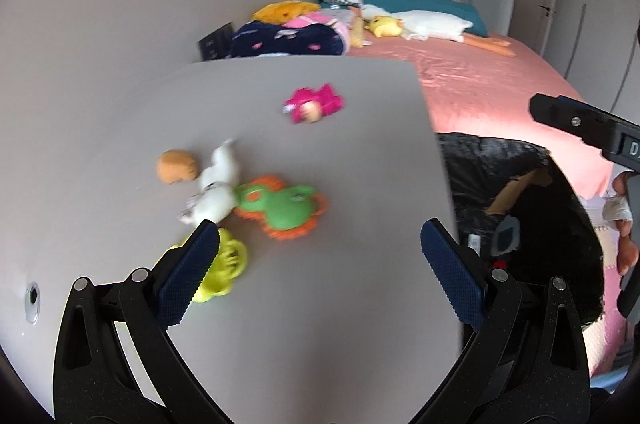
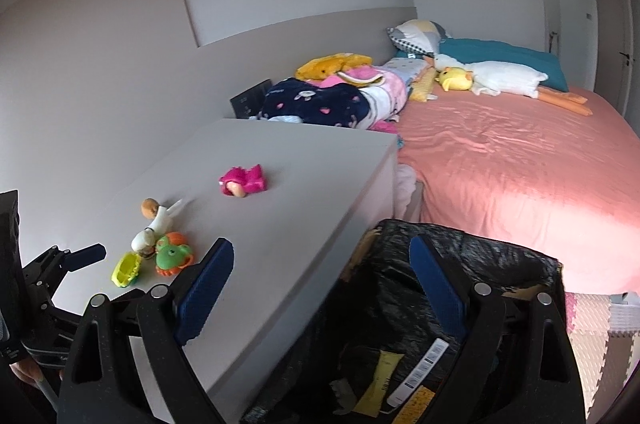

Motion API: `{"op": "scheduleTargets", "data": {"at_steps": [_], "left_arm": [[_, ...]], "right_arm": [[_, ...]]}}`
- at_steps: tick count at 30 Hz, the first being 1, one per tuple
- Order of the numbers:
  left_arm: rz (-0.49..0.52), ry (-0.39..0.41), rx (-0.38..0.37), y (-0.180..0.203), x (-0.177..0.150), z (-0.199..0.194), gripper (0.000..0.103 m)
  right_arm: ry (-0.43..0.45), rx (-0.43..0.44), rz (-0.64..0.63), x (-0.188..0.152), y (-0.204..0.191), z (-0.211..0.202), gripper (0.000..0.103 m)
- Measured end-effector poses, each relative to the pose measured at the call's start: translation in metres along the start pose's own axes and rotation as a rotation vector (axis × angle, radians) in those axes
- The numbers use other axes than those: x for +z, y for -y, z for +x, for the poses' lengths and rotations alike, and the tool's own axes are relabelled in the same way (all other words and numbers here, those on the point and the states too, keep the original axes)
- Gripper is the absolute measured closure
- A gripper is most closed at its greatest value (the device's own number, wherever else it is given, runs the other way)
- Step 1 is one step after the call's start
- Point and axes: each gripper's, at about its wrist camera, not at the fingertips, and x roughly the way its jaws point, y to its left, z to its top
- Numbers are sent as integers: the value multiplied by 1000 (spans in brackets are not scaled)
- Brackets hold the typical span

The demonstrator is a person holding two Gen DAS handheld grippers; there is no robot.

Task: Collect trash
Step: 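Grasp the yellow-green toy with the left gripper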

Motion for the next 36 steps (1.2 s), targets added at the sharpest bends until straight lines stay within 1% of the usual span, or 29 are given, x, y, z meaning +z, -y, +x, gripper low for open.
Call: {"op": "scheduleTargets", "data": {"at_steps": [3,6,11,16,23,27,29,30,33,36], "left_arm": [[-34,-3,37,-18,-6,2,6],[-71,-25,59,-37,-12,9,6],[-88,-52,87,-57,-20,18,6],[-78,-86,92,-66,-21,32,15],[-63,-133,95,-75,-25,53,21],[-62,-136,102,-80,-26,58,34],[-60,-133,106,-83,-27,58,44],[-75,-132,89,-87,-27,57,54],[-113,-122,69,-97,-27,55,57],[-151,-97,66,-106,-26,49,68]], "right_arm": [[-10,16,-8,0,-10,7,13],[-23,33,-15,1,-20,15,13],[-51,56,-36,-1,-40,30,13],[-73,73,-51,-3,-54,43,13],[-96,86,-66,-3,-69,58,13],[-110,99,-78,-3,-80,67,13],[-120,107,-88,-4,-86,71,13],[-124,111,-93,-5,-89,74,13],[-143,122,-115,-6,-100,84,13],[-162,134,-137,-9,-112,94,13]]}}
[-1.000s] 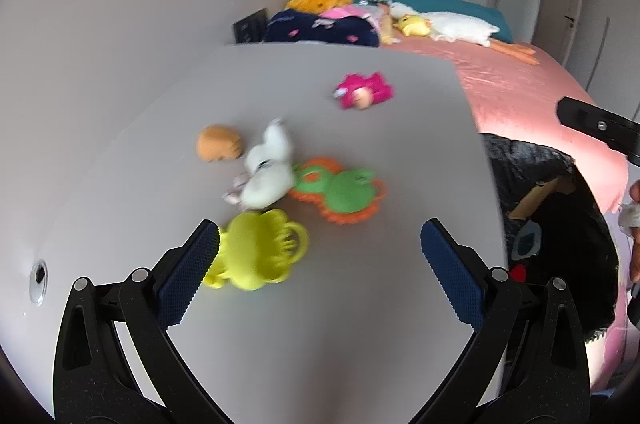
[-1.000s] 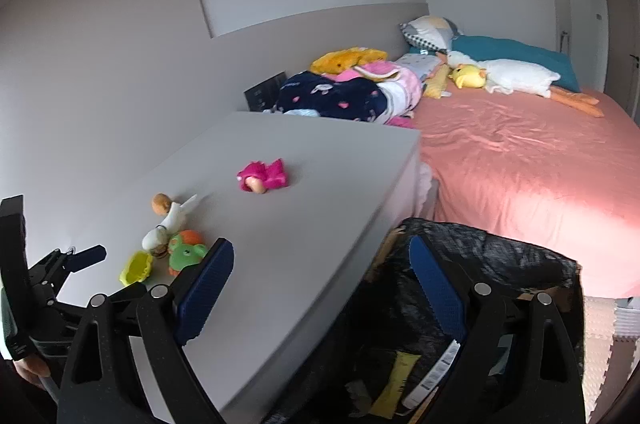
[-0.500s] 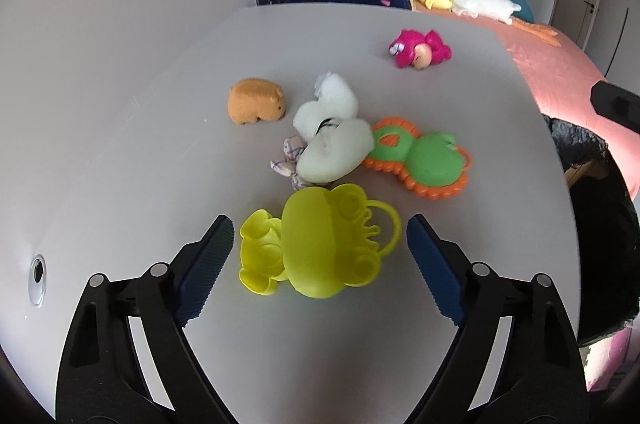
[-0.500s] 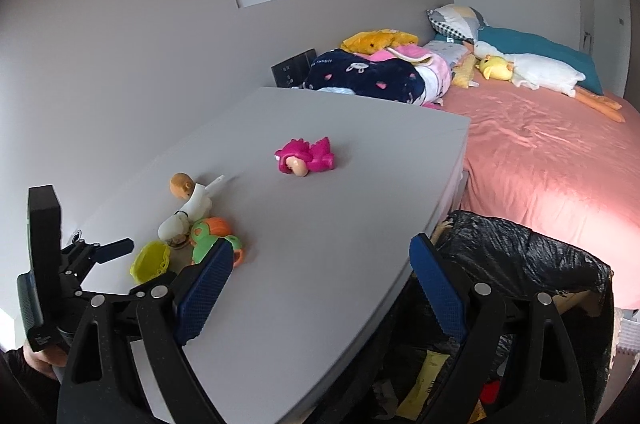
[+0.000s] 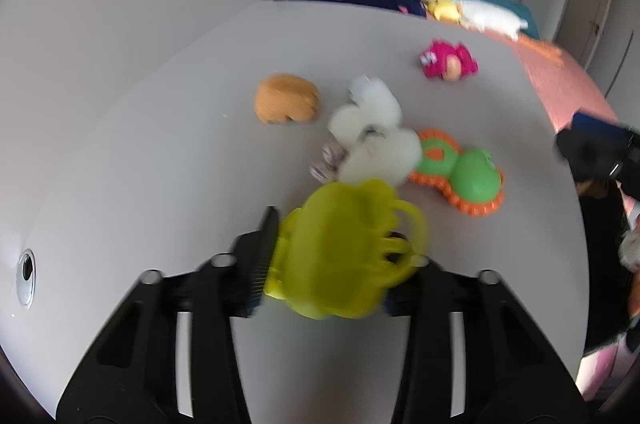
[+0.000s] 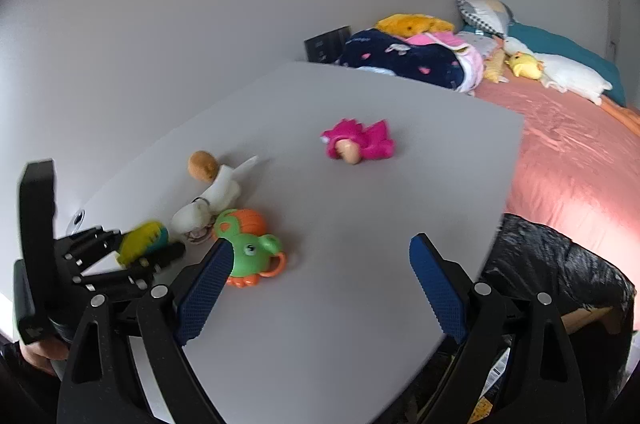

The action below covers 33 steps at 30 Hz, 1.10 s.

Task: Collect trash
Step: 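Grasp the yellow-green toy with the left gripper, then grasp the green-orange seahorse toy with the right gripper while the left holds the yellow toy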

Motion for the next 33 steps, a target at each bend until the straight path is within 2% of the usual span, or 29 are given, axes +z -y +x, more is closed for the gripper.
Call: {"op": "scheduleTargets", "data": {"at_steps": [2,11,17,21,25,33], "left_arm": [[-30,4,-22,-8,1,-3,68],[-121,20,9,-39,3,-15,68],[-166,41,19,-55,4,-25,68],[-197,43,17,-64,5,-27,68],[-213,51,10,-68,6,-31,68],[-204,60,-4,-62,9,-35,68]], "right_arm": [[-16,4,-24,1,-8,9,13],[-103,14,-139,1,-41,44,13],[-116,5,-212,2,-58,61,14],[-122,-11,-261,-2,-67,70,23],[-152,1,-264,-4,-68,74,48],[-145,11,-195,-8,-56,63,48]]}}
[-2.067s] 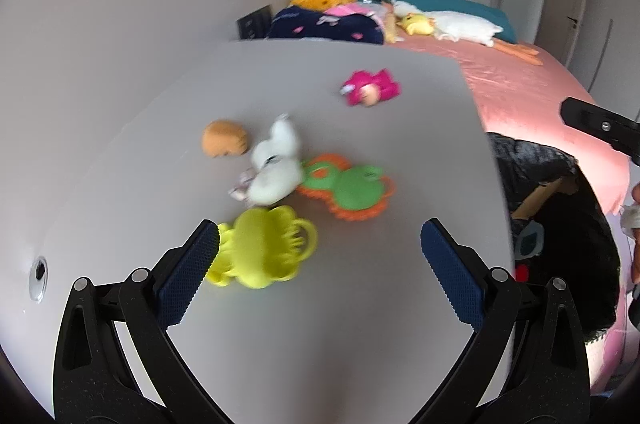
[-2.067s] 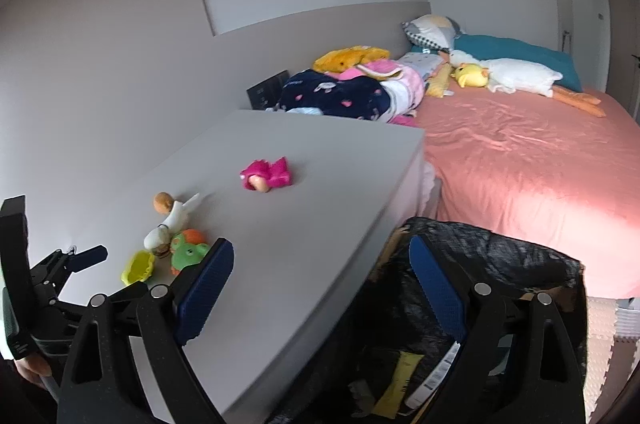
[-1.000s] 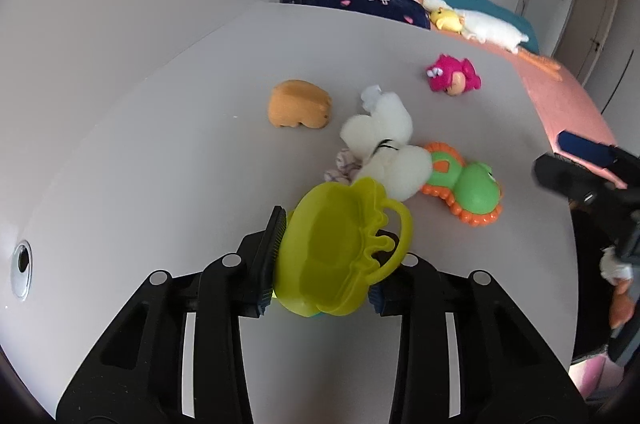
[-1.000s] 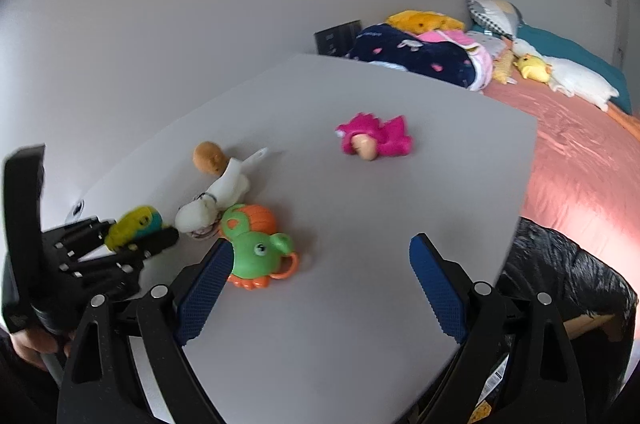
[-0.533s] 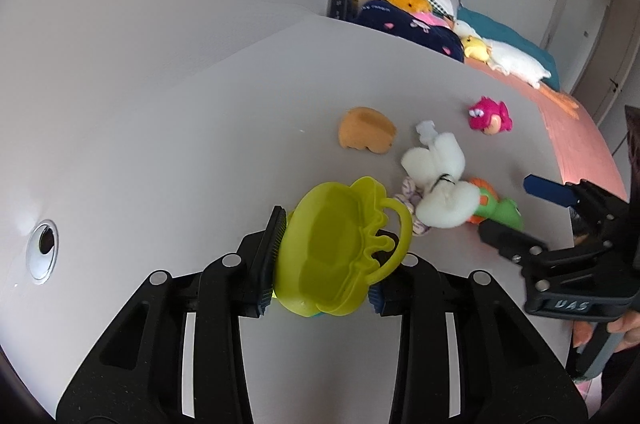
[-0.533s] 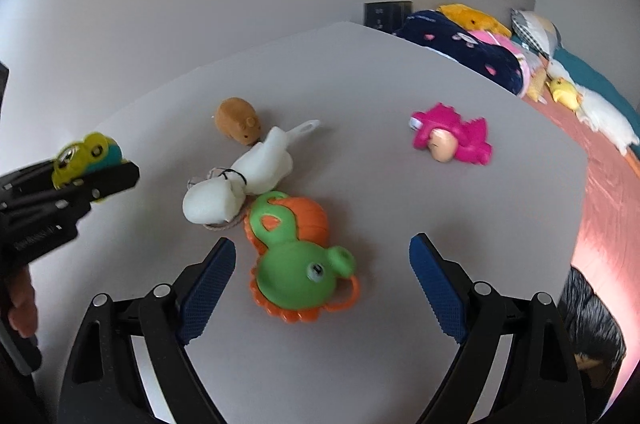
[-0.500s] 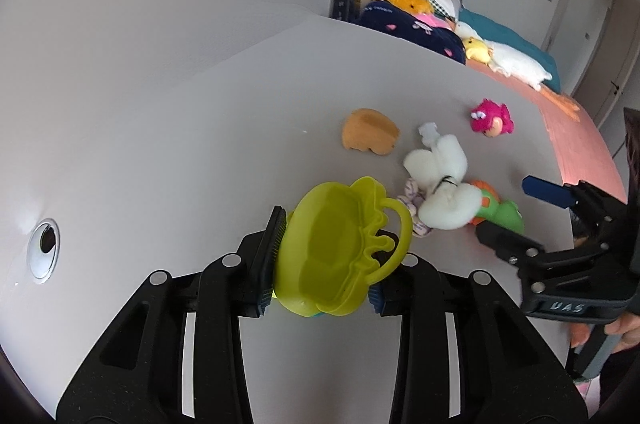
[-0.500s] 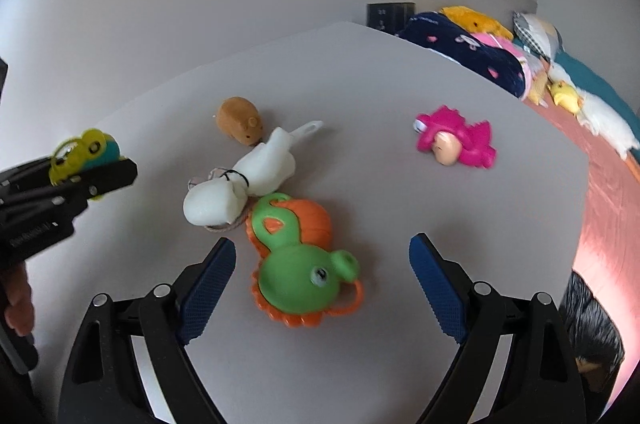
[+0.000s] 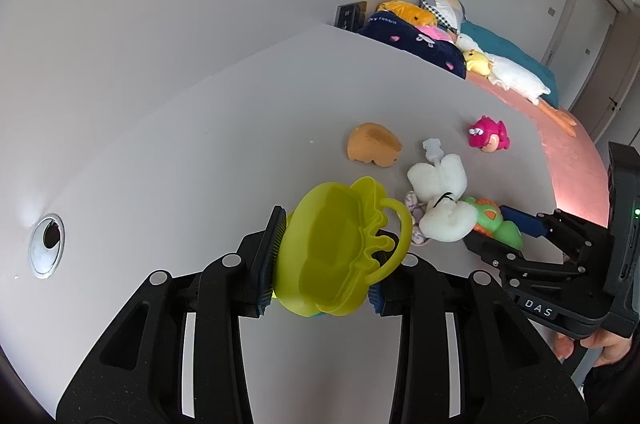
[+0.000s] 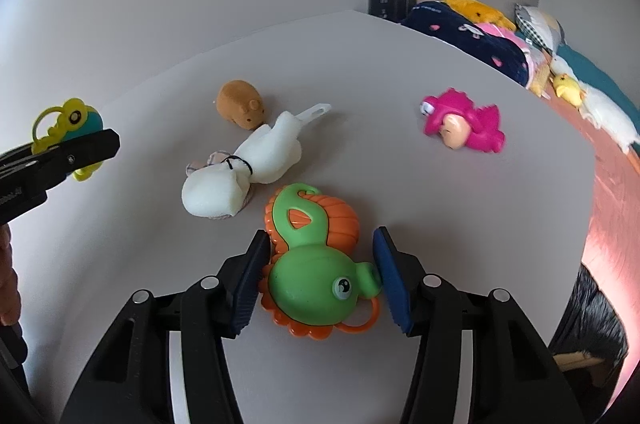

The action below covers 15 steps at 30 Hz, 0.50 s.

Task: Collect trash
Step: 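Grasp the green-orange seahorse toy with the right gripper while the left holds the yellow toy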

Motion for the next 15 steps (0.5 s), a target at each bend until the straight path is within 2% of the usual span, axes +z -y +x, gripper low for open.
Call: {"op": "scheduleTargets", "data": {"at_steps": [15], "left_arm": [[54,19,-33,31,0,-12,68]], "right_arm": [[82,17,89,-14,27,-52,48]]}}
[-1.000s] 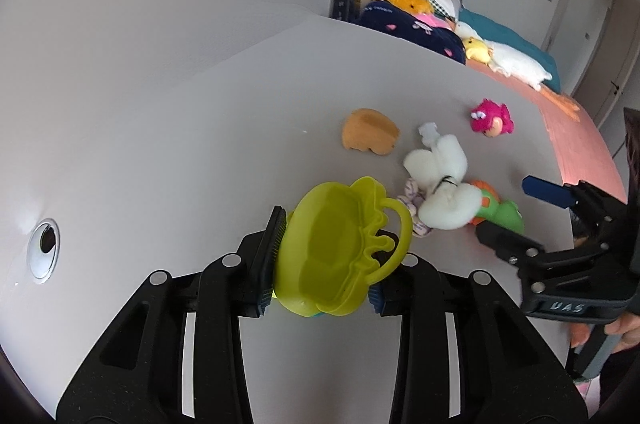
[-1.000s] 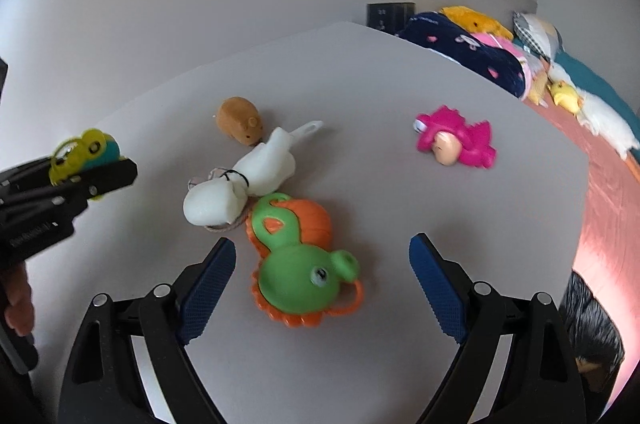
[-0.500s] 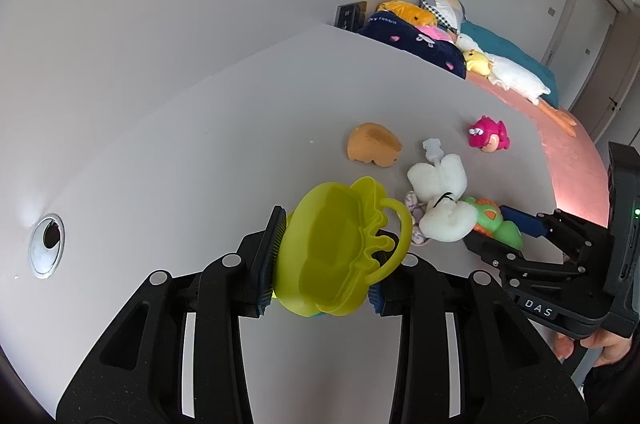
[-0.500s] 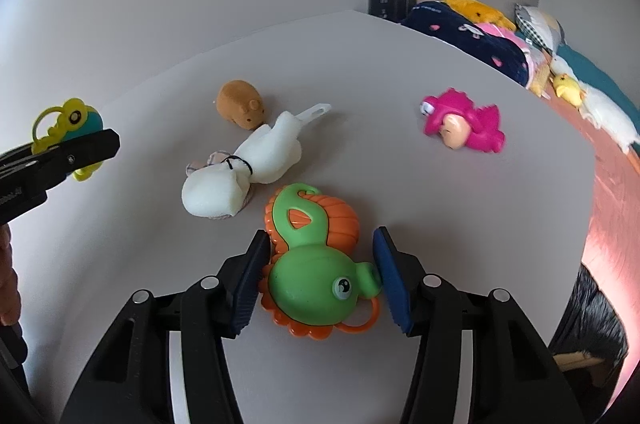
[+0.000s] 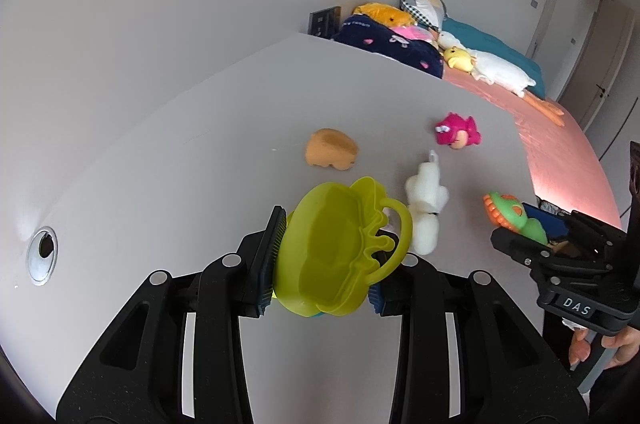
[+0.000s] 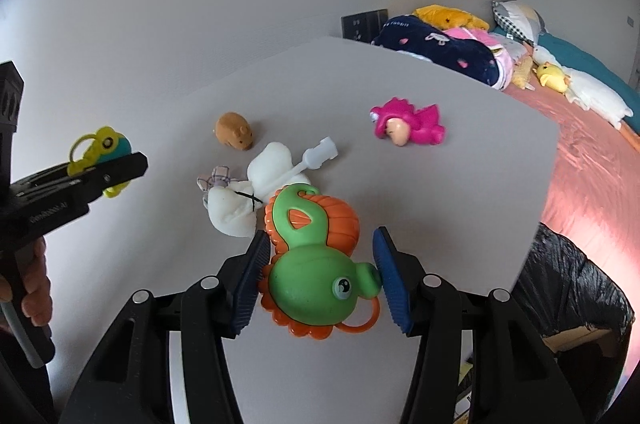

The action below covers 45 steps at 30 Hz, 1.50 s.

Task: Collect trash
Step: 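Grasp the green-orange seahorse toy with the right gripper while the left holds the yellow toy, then carry both toys over the trash bag and open both grippers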

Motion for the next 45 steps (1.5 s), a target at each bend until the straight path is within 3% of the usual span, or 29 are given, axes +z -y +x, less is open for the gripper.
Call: {"op": "scheduleTargets", "data": {"at_steps": [20,45], "left_arm": [[74,-8,-45,80,-10,-4,68],[224,-42,-175,192,-16,8,68]], "right_arm": [[106,5,77,-26,47,-76,48],[168,-92,195,-65,121,-137,48]]}}
